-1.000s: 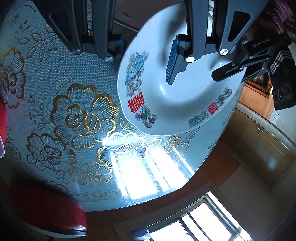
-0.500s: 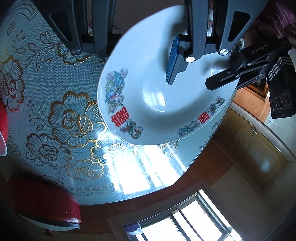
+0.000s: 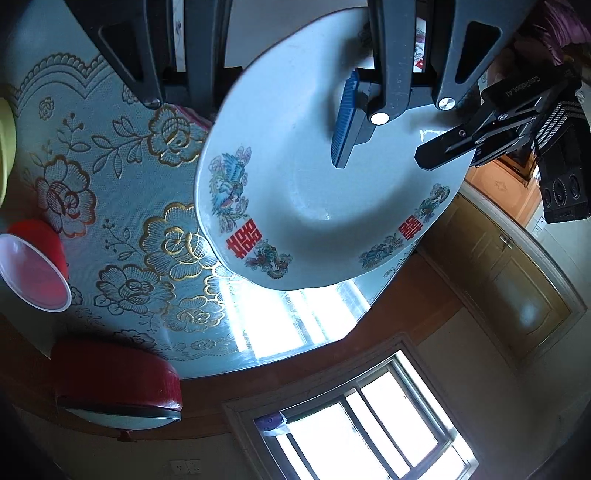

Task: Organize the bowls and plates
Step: 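Lift the double-happiness plate and carry it over the purple-rimmed plate, then lower the double-happiness plate onto the purple-rimmed plate and open the left gripper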

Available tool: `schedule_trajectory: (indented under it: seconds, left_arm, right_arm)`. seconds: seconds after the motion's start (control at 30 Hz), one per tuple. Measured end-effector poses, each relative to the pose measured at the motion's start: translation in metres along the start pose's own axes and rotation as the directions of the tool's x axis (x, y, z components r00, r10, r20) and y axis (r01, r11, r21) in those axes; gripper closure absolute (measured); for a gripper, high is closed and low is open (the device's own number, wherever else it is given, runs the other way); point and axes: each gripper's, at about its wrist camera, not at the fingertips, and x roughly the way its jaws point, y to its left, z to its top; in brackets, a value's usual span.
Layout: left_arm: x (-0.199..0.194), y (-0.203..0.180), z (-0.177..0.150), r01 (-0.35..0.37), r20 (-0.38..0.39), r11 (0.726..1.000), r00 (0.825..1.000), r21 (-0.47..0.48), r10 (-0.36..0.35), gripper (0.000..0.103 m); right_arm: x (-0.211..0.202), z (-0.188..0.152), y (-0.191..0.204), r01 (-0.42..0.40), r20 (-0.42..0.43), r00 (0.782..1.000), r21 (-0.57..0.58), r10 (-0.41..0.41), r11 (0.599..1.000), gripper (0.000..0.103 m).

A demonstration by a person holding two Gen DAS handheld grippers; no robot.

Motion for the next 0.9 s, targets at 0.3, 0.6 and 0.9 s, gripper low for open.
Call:
schedule_trajectory:
  seconds: [0.3, 0.6, 0.9]
  left_arm:
    - [-0.028, -0.037, -0.030, 0.057, -0.023, 0.997, 0.998, 0.050, -0.056, 0.067]
    - [-0.025, -0.054, -0.068, 0.090, -0.088, 0.995, 0.992, 0.038, -0.087, 0.066]
    - [-0.003, -0.050, -0.086, 0.055, -0.164, 0.998, 0.985, -0.012, -0.057, 0.064]
  right_arm:
    - [-0.044, -0.045, -0.007, -0.006, -0.035, 0.999, 0.059, 0.008, 0.998, 0.065]
    - [-0.043, -0.083, -0.027, 0.025, -0.088, 0.996, 0.122, -0.014, 0.992, 0.065]
    - [-0.022, -0.094, -0.037, 0.061, -0.134, 0.990, 0.126, -0.044, 0.990, 0.065]
